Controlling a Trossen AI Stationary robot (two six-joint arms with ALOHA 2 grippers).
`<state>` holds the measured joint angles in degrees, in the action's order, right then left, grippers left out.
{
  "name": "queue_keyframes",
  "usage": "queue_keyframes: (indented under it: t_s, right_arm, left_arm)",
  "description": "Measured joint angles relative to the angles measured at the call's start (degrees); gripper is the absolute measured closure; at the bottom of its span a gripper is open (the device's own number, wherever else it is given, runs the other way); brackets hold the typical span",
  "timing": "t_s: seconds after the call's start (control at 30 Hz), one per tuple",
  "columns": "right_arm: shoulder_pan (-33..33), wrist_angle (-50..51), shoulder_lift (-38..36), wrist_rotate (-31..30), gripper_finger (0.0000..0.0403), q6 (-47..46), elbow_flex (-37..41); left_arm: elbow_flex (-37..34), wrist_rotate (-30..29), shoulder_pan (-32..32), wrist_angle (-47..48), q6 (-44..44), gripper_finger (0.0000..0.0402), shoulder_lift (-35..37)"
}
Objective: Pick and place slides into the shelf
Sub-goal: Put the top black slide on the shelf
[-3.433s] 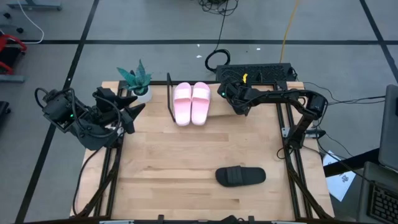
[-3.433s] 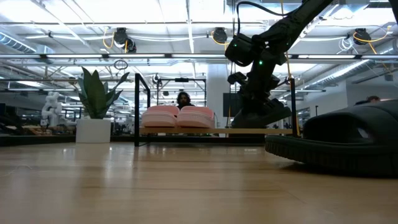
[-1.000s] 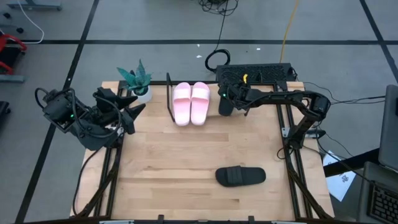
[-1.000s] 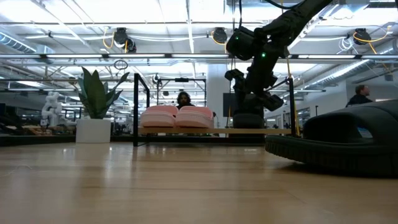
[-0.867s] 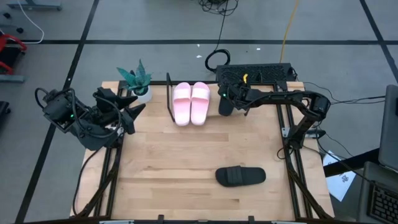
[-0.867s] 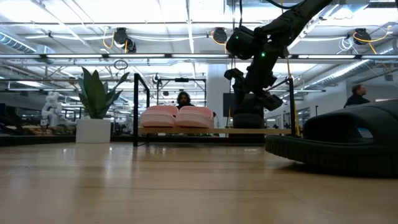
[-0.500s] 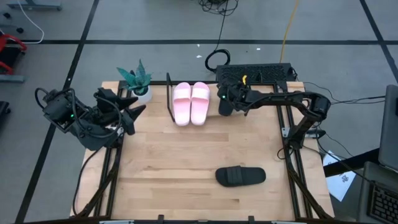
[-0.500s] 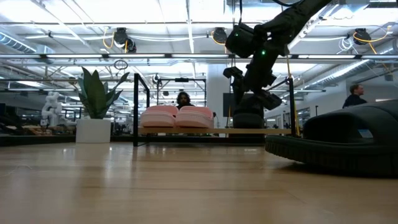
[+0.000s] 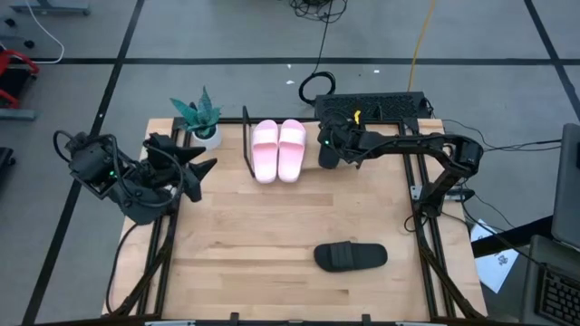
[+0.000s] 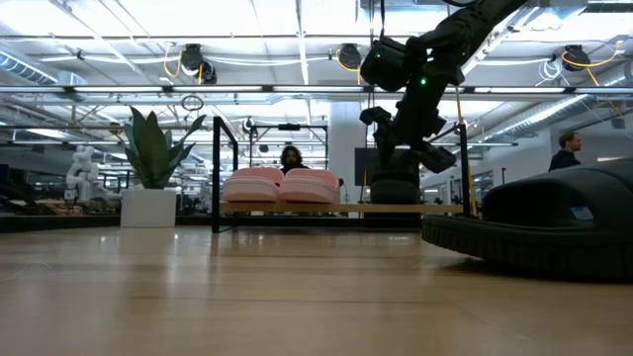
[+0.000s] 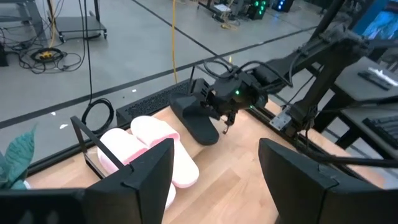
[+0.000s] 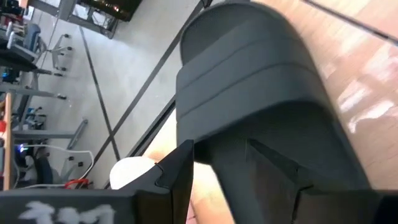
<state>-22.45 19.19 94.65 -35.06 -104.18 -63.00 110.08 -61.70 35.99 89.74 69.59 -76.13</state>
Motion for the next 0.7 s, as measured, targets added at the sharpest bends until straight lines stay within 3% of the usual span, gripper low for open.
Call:
queue_keyframes:
  t_s: [0.7]
  right_arm:
    - [-0.5, 3.4, 0.0, -5.5, 0.0266, -5.5, 0.0]
  left_arm:
    - [0.0, -0.3, 0.0, 0.0, -0.1, 0.0165, -0.8]
